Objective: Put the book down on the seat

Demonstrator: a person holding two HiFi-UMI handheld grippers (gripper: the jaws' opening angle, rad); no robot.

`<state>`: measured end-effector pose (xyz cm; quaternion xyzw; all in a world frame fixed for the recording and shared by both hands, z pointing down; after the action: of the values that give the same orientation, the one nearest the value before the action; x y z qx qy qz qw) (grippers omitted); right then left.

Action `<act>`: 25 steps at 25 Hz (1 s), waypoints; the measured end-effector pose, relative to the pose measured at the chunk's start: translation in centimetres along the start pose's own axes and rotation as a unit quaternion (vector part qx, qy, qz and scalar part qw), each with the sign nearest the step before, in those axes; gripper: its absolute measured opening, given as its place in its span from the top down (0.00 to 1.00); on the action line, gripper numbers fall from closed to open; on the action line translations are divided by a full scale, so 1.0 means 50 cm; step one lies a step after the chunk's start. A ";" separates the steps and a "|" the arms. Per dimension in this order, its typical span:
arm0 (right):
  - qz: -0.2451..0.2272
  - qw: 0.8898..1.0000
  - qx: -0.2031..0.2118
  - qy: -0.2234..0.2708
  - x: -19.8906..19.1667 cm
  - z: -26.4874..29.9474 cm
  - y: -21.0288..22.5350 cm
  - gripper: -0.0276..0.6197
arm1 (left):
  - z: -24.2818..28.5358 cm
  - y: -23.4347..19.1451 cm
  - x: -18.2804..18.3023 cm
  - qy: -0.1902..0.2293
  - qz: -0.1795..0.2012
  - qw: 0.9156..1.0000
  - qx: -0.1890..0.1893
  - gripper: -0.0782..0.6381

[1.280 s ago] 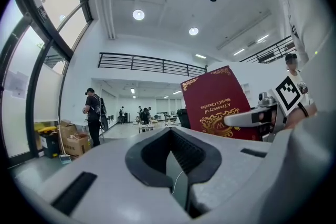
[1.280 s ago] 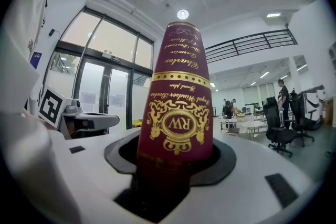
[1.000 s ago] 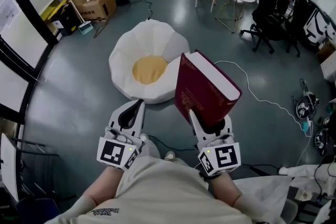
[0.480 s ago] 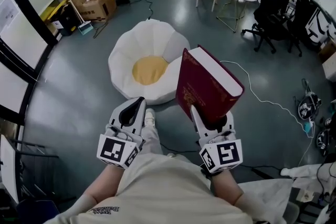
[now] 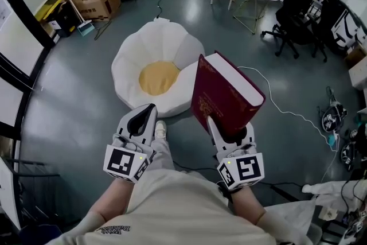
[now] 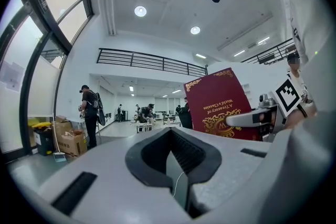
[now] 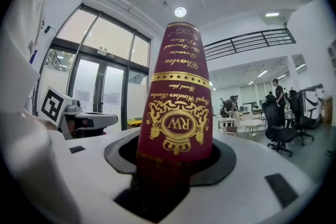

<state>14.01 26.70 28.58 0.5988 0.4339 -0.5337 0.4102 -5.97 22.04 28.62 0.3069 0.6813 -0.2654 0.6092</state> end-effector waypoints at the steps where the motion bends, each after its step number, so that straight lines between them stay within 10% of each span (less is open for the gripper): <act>1: 0.000 1.000 -0.002 -0.001 -0.003 0.017 0.005 0.60 | 0.014 -0.015 -0.004 -0.001 -0.001 1.000 0.000 0.88; 25: -0.013 0.999 -0.005 -0.033 -0.008 0.621 0.009 0.60 | 0.346 -0.507 -0.017 -0.008 -0.021 0.999 -0.032 0.88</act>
<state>5.61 -3.10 26.09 0.5730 0.4309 -0.5560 0.4205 -13.19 -7.78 27.11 0.2703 0.6911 -0.2585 0.6185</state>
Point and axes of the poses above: the fingertips, and each gripper's own axes: z forward along the fingers, y to its right, x out of its top, the point moved 4 cm from there along -z, backward along the fingers, and after that the axes turned 9 degrees about y, right-handed, at the moved point
